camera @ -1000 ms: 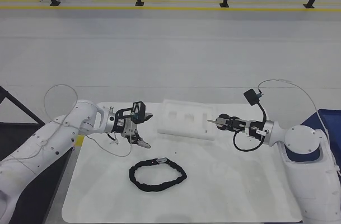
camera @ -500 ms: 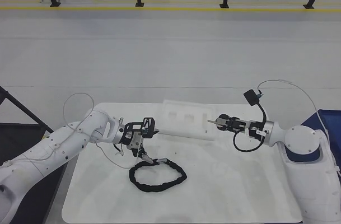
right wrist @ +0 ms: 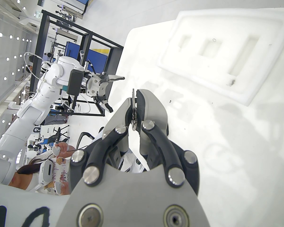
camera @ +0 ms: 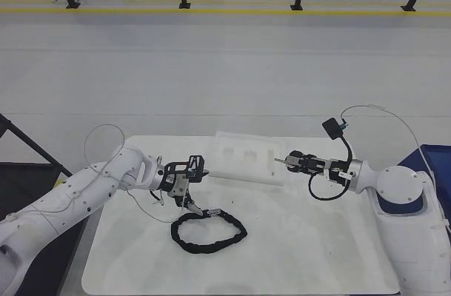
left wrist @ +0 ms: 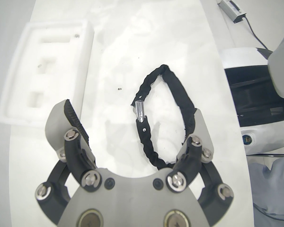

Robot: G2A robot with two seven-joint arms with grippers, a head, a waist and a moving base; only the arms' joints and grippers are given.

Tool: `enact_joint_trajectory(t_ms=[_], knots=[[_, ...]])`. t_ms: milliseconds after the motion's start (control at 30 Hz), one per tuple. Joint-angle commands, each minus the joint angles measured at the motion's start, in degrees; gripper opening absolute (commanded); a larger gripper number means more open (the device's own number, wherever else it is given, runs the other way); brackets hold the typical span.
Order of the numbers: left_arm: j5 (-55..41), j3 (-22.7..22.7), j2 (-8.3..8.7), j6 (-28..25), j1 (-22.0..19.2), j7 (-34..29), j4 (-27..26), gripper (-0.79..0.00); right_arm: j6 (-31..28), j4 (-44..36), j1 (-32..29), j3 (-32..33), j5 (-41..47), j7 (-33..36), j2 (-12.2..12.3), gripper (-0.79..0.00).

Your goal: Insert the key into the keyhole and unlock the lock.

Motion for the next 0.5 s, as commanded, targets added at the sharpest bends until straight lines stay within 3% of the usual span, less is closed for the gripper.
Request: enact_joint_trajectory(t_ms=[0,267,467], knots=[[1.68,-0.23,-0.56,-0.39,0.92,1.78,1.78,0.0,0.0,0.0,0.0,0.0,0.0,0.0,0.0,-0.785],[15.33,-0.3,-4.21,-1.02,3.78,15.07,9.96,0.0,0.0,0.0,0.0,0.0,0.0,0.0,0.0,-0.785],[26.29,1.11,-8.73,1.25,4.86,23.09,17.08,0.0,0.0,0.0,0.0,0.0,0.0,0.0,0.0,-0.785]])
